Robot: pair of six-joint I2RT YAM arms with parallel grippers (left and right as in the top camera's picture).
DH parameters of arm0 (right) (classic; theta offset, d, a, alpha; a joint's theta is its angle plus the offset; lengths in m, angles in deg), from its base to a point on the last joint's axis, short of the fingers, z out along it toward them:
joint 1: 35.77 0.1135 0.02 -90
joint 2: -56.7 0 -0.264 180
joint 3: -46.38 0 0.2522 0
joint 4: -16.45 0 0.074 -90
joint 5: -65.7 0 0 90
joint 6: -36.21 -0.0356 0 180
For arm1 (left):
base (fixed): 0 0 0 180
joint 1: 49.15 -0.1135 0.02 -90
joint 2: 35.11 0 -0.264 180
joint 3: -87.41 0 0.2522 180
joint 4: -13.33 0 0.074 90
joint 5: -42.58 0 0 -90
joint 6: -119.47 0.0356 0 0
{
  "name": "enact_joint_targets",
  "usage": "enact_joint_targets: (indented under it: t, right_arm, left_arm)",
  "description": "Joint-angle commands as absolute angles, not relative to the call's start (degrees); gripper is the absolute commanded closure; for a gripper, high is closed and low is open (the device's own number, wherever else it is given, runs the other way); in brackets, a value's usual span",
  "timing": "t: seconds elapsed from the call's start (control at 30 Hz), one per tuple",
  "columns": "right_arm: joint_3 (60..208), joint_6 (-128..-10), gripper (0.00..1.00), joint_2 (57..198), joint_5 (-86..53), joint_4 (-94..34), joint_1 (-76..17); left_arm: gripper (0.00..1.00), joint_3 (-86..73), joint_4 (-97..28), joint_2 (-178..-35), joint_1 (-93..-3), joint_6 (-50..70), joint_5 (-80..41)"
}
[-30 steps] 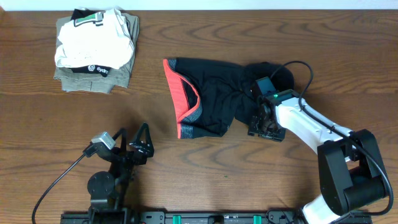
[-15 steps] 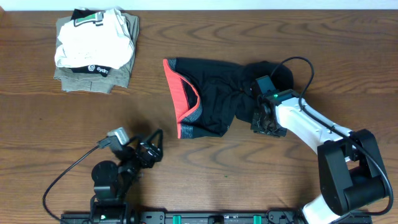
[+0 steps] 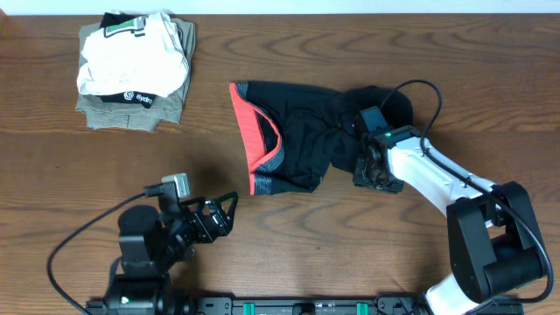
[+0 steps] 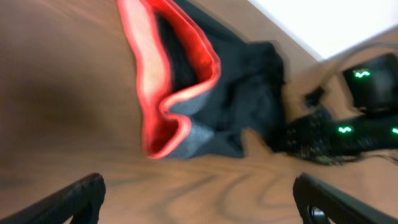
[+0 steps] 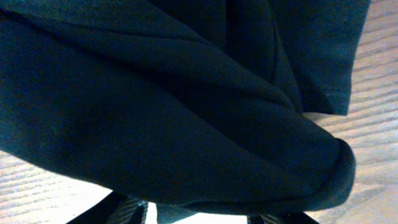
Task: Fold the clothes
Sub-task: 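Reach the left gripper to the red waistband and grasp it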
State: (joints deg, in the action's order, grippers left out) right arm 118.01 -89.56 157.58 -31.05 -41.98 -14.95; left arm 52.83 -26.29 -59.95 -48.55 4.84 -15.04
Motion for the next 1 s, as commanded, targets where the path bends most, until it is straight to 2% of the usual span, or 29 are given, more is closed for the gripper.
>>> enact_joint_targets:
  t: [0.0, 0.23, 0.33, 0.43, 0.97]
  right_arm:
    - [117.8, -90.0, 0.52, 157.9, -32.2, -41.6, -14.8]
    - [117.8, -90.0, 0.51, 157.9, -32.2, -41.8, -14.8]
    - [117.8, -90.0, 0.52, 157.9, -32.2, -42.2, -14.8]
    - [117.8, -90.0, 0.52, 157.9, -32.2, -42.5, -14.8]
    - [117.8, -89.9, 0.54, 157.9, -31.8, -43.4, -14.8]
  left_arm:
    - [0.02, 46.8, -29.8, -65.1, -46.6, 12.2, -21.6]
    - [0.02, 45.9, -26.1, -79.4, -39.2, 12.9, -21.6]
    - [0.02, 45.9, -21.3, -85.3, -37.1, 8.9, -20.9]
    - [0.02, 45.9, -18.2, -89.7, -36.2, 2.7, -20.9]
    - [0.02, 45.9, -2.4, -109.2, -31.9, 3.6, -20.9]
